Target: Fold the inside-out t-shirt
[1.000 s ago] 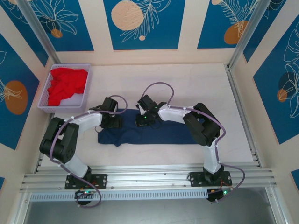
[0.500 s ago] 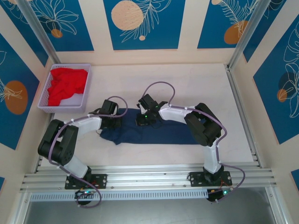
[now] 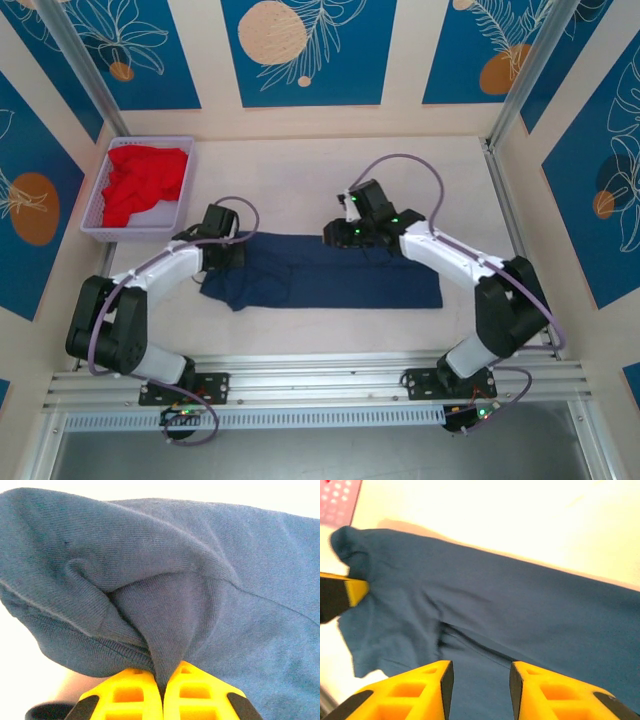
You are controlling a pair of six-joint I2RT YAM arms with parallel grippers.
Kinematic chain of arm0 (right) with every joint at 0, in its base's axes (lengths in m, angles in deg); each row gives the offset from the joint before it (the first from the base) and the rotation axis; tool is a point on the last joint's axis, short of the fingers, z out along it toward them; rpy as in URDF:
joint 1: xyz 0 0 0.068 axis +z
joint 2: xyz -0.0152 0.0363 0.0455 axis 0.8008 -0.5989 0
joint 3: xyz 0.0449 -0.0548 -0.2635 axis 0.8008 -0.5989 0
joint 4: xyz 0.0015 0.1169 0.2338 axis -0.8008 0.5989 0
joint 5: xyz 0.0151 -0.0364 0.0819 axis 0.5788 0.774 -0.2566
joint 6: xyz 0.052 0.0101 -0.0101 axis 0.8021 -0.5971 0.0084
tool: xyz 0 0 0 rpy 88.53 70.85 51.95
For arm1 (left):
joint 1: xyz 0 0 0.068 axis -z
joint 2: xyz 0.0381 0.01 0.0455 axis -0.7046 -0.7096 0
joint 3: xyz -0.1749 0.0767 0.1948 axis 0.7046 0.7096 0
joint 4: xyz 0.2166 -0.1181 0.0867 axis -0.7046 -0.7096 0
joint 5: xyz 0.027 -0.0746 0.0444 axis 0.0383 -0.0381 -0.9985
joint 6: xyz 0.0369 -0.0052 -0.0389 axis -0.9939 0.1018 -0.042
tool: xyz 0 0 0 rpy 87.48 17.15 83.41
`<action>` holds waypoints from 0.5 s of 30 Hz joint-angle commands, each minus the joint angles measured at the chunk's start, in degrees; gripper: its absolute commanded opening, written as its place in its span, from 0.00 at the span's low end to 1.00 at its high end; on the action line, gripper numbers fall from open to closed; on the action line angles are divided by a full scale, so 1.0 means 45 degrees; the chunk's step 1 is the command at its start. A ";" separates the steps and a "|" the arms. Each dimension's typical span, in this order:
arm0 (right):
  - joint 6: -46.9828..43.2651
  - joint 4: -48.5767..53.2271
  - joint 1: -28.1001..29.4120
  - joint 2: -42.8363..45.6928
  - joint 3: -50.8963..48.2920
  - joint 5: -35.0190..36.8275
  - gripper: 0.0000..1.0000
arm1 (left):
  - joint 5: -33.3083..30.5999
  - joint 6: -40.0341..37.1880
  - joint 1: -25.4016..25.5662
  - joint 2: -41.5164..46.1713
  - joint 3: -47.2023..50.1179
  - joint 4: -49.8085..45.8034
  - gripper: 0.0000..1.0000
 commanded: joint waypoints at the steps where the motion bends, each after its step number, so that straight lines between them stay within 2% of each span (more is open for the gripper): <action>1: -0.0558 0.0802 -0.0947 0.0878 -0.0754 -0.0018 0.38 | -0.1899 -0.0527 -0.0538 0.0465 -0.1261 -0.2723 0.00; 7: -0.0700 0.1201 -0.2573 0.1667 -0.1343 -0.0307 0.38 | -0.4080 -0.2048 -0.1238 0.0544 -0.3439 -0.5423 0.00; 11: -0.0838 0.1501 -0.2698 0.1465 -0.1318 0.0027 0.39 | -0.6041 -0.3242 -0.1453 0.0507 -0.4776 -0.6708 0.00; 15: -0.0673 0.1188 -0.2534 0.0727 -0.1094 -0.0785 0.39 | -0.7486 -0.4026 -0.1477 0.0224 -0.5728 -0.7463 0.00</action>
